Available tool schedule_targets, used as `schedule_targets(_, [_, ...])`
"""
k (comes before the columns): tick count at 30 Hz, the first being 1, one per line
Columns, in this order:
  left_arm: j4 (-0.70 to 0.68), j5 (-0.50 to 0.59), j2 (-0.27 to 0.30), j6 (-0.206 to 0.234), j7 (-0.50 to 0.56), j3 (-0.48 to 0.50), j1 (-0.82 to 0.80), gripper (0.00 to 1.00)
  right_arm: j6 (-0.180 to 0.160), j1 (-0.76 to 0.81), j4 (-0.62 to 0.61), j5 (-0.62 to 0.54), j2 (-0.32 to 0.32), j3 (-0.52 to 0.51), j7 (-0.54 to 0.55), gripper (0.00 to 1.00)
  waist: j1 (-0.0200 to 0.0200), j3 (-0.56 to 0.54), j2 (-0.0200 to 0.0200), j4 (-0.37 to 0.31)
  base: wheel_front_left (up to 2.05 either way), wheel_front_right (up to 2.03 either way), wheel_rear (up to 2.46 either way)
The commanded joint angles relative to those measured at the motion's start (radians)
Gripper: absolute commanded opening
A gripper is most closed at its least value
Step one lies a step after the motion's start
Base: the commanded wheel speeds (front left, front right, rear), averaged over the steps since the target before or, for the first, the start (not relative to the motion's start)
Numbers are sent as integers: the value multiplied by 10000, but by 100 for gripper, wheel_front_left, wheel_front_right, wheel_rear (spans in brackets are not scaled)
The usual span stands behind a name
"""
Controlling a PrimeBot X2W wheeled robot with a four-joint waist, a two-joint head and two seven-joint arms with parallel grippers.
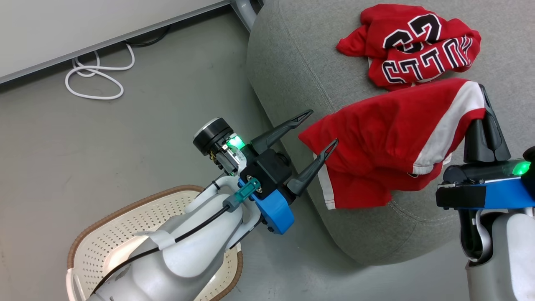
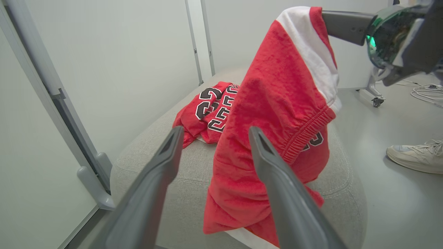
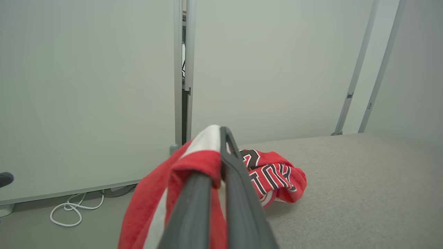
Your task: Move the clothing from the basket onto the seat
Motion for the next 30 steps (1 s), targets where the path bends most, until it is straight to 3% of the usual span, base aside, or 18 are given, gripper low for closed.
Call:
schedule_targets(1, [-38,-59,26,-8,-48,-34,14,100,3,152,-92,-69,-5,-63,-34,0,0,-1,0,-64,0,0,0])
schedule_targets(13, [-114,-130,91,-1,-48,-76,-156,100,3,-467,-601,297,-5,-265,-34,0,0,114,0,99,0,0,0])
schedule_targets(23, [-236,-22,225,96,-22,-15,-450,100,3,-3064,-856,-312,-13,-1025,-34,0,0,960,0,369,0,0,0])
schedule_targets(30, [-363,110,347,88,84,-96,-868,100,2,-5550,-365,-520,-1144,-2072,-34,0,0,2061,0,829,0,0,0])
